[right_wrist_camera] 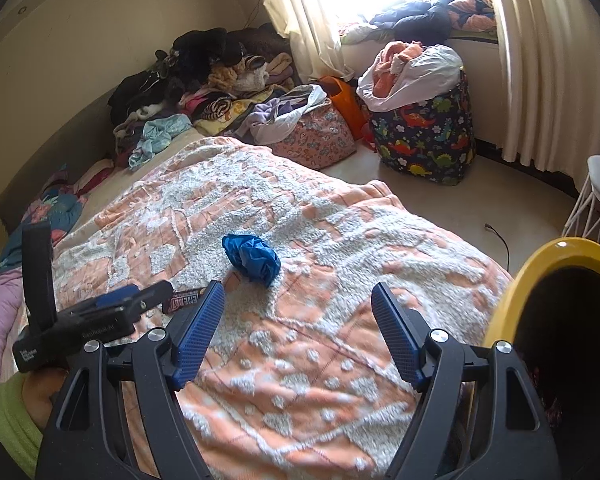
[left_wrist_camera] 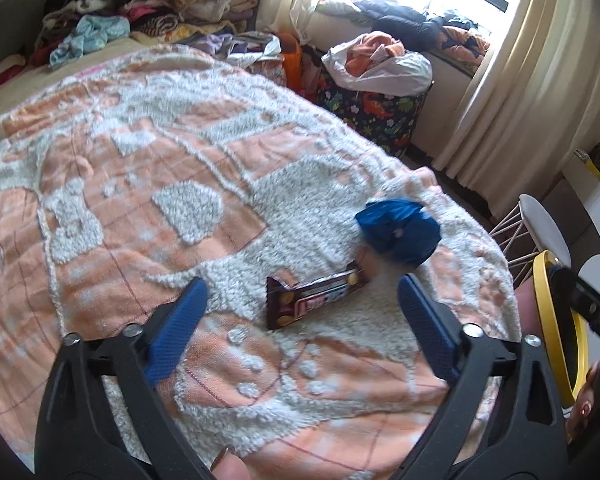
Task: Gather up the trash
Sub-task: 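Grasp the brown chocolate bar with the left tool while the right tool grasps the blue cloth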
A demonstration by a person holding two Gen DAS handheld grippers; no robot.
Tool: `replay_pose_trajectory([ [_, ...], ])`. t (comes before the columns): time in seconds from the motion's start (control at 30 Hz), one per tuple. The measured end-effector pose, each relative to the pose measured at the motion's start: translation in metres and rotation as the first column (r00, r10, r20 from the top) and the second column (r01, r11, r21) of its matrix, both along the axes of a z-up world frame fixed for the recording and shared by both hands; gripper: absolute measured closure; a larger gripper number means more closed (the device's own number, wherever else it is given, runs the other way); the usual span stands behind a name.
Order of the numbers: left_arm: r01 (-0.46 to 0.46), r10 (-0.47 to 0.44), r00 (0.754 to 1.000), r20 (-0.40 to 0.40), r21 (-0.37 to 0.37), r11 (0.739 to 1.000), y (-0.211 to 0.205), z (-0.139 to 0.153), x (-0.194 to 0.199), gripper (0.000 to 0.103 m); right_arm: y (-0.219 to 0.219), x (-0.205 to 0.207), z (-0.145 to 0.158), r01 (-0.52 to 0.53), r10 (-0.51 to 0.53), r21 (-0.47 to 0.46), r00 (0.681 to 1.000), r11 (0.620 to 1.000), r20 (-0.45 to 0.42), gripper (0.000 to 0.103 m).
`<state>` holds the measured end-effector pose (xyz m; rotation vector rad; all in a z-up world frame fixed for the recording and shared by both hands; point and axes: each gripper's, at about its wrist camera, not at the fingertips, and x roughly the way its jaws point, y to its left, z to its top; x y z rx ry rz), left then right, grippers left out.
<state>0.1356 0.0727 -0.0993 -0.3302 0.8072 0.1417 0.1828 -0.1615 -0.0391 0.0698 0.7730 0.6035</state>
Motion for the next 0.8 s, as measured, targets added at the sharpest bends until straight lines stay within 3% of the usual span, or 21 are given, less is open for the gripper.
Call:
replay_pose_trajectory([
  [0.07, 0.005, -0.005, 1.0, -0.015, -0.008, 1.0, 0.002, -0.006, 0.002, 0.028, 0.005, 0.005, -0.002, -0.008, 0.008, -0.002, 1.0, 1.0, -0.006, 0.03],
  [0.37, 0.011, -0.011, 0.999, -0.04, -0.02, 1.0, 0.003, -0.021, 0.011, 0.042, 0.038, 0.033, -0.017, -0.068, 0.067, -0.016, 0.997, 0.998, -0.049, 0.03],
  [0.6, 0.024, -0.024, 0.999, -0.045, 0.0, 1.0, 0.001, -0.027, 0.011, 0.047, 0.066, 0.057, -0.032, -0.104, 0.102, -0.025, 0.99, 0.994, -0.098, 0.031],
  [0.73, 0.023, -0.023, 0.999, -0.042, 0.0, 1.0, 0.001, -0.027, 0.012, 0.052, 0.08, 0.072, -0.045, -0.124, 0.119, -0.02, 0.982, 0.992, -0.146, 0.039],
  [0.8, 0.023, -0.023, 0.999, -0.041, 0.004, 1.0, 0.0, -0.027, 0.013, 0.054, 0.086, 0.078, -0.053, -0.129, 0.125, -0.015, 0.976, 0.991, -0.178, 0.052],
])
